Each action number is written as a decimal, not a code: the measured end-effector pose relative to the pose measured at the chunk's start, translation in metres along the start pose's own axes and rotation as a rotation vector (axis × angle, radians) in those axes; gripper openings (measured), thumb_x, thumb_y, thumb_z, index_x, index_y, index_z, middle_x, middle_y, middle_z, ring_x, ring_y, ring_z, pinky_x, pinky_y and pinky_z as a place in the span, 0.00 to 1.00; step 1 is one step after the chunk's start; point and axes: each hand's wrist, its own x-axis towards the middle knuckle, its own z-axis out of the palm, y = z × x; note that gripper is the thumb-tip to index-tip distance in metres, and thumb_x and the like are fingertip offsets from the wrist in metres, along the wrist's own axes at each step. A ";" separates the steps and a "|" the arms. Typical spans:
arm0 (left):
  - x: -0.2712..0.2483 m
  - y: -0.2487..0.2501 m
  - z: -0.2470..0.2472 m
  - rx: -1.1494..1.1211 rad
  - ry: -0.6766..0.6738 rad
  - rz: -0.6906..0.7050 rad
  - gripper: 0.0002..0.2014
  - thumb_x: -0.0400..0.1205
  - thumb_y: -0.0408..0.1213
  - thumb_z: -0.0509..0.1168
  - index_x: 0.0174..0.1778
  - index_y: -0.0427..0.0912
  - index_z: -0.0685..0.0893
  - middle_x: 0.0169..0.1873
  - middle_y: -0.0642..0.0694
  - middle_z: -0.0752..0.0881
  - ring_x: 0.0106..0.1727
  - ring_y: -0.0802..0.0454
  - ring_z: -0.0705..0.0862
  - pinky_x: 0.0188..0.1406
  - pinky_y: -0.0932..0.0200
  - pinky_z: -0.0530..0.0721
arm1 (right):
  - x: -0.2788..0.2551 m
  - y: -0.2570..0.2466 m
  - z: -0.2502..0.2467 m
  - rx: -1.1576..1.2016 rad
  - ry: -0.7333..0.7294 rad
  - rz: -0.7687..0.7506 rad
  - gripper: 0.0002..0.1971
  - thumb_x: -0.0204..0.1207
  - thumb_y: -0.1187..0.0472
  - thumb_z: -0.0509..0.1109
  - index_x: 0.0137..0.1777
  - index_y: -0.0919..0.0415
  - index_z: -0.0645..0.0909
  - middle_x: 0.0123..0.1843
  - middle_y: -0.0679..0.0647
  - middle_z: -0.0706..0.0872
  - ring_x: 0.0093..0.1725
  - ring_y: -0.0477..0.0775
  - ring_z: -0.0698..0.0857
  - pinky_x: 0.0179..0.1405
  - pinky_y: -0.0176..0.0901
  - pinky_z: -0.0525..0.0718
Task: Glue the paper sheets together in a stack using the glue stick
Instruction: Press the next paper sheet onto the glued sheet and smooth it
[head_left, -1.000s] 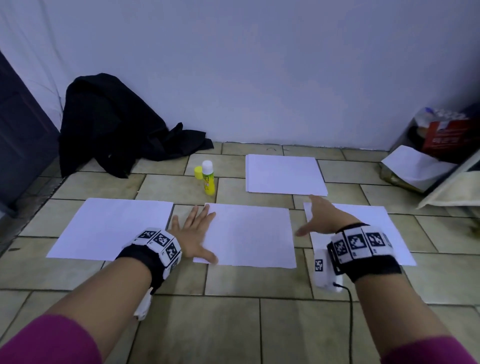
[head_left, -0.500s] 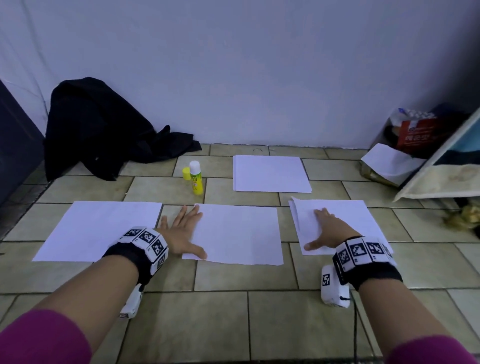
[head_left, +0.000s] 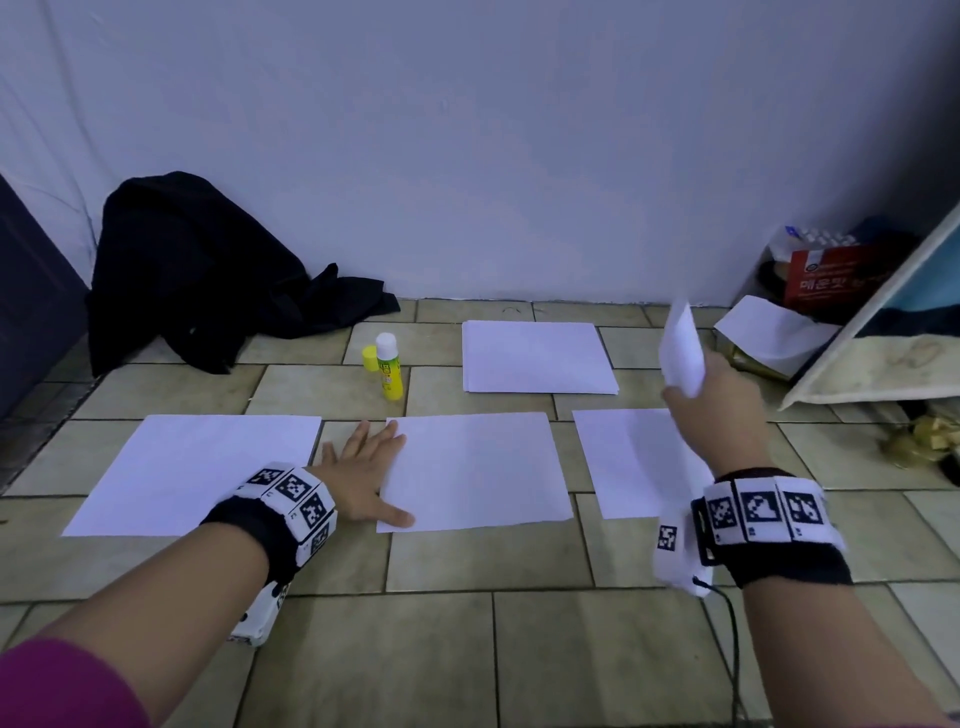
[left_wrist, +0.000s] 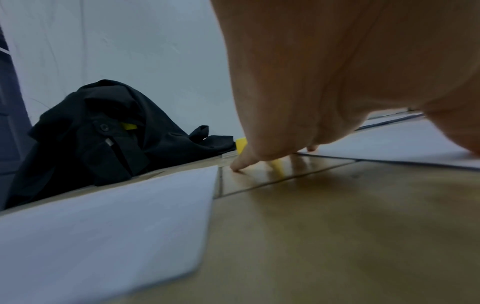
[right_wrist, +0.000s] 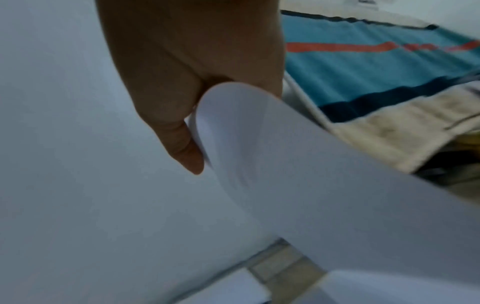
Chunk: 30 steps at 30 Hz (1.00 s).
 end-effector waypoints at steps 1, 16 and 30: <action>0.001 0.003 0.001 0.000 0.012 0.000 0.58 0.74 0.65 0.67 0.84 0.45 0.33 0.81 0.52 0.27 0.81 0.46 0.25 0.79 0.32 0.34 | -0.007 -0.016 -0.001 0.018 -0.018 -0.030 0.16 0.78 0.61 0.67 0.61 0.71 0.74 0.49 0.63 0.80 0.53 0.66 0.80 0.41 0.45 0.68; 0.012 0.009 0.010 0.008 0.007 0.006 0.63 0.62 0.71 0.61 0.83 0.49 0.31 0.80 0.55 0.25 0.79 0.46 0.23 0.76 0.33 0.29 | -0.087 -0.099 0.125 0.088 -0.654 -0.132 0.20 0.79 0.60 0.62 0.70 0.62 0.66 0.64 0.61 0.77 0.65 0.62 0.75 0.67 0.62 0.74; 0.014 0.009 0.012 0.014 0.013 -0.014 0.57 0.75 0.65 0.66 0.83 0.50 0.30 0.79 0.56 0.25 0.79 0.47 0.22 0.76 0.34 0.29 | -0.093 -0.112 0.131 0.065 -0.664 -0.128 0.23 0.80 0.60 0.61 0.74 0.64 0.63 0.70 0.59 0.73 0.72 0.60 0.69 0.72 0.64 0.67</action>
